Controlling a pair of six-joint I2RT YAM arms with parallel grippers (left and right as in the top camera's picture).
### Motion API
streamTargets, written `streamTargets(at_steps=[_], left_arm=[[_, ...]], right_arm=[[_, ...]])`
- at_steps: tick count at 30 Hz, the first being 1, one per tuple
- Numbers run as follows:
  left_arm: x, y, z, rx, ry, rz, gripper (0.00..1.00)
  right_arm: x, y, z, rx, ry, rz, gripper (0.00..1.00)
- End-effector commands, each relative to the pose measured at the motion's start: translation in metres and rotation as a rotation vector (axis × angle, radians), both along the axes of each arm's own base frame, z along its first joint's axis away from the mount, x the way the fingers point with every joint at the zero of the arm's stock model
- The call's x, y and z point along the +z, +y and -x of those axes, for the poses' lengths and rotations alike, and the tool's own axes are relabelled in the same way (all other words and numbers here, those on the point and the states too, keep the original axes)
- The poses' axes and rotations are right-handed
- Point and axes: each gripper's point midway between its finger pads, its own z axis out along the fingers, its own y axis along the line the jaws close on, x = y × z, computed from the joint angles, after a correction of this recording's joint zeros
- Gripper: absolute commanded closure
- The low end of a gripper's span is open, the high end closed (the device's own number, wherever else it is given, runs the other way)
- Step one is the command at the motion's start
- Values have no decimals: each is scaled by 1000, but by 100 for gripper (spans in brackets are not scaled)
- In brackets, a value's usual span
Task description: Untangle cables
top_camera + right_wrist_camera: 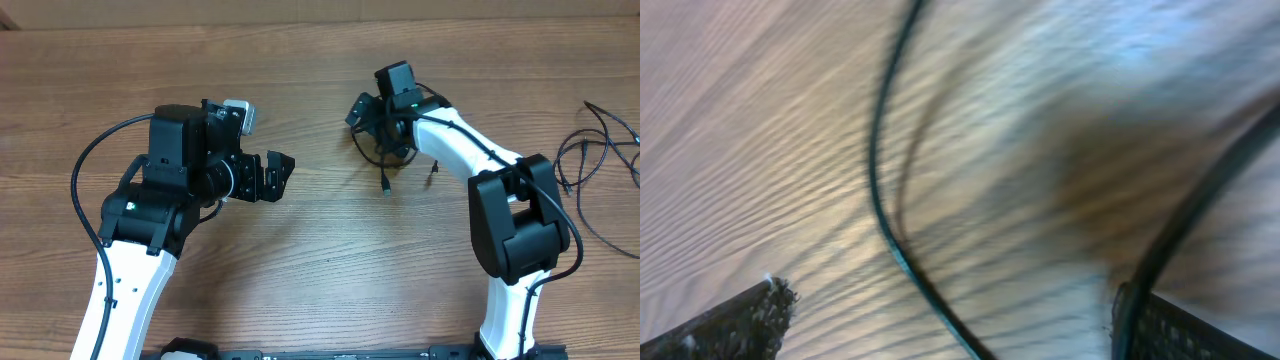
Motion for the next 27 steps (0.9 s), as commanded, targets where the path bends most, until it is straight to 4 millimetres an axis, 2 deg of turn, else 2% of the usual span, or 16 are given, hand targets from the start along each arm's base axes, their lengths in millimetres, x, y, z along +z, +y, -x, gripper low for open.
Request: streamTargets(at_steps=[1,5,10,14,17,18,21,22,27], left_arm=[[5,-1,-1,1,-14,0,0],[5,-1,-1,1,-14,0,0],[5,-1,-1,1,-14,0,0],[5,-1,-1,1,-14,0,0],[5,-1,-1,1,-14,0,0],[5,-1,-1,1,-14,0,0],[5,-1,-1,0,-14,-1,0],[5,-1,-1,1,-14,0,0],[5,-1,-1,1,-14,0,0]], right_arm=[[-8,15,-3,61,-37,18,0],[-47,19,-4,57,5,10,0],[-74,16,2,57,50,28,0],[-84,14,4,60,61,45,0],[-87,9,5,111,47,113,12],[-88,5,6,124,43,151,12],[-94,-21,17,104,74,334,12],[-95,-32,22,146,88,411,12],[-96,-45,27,209,105,502,12]])
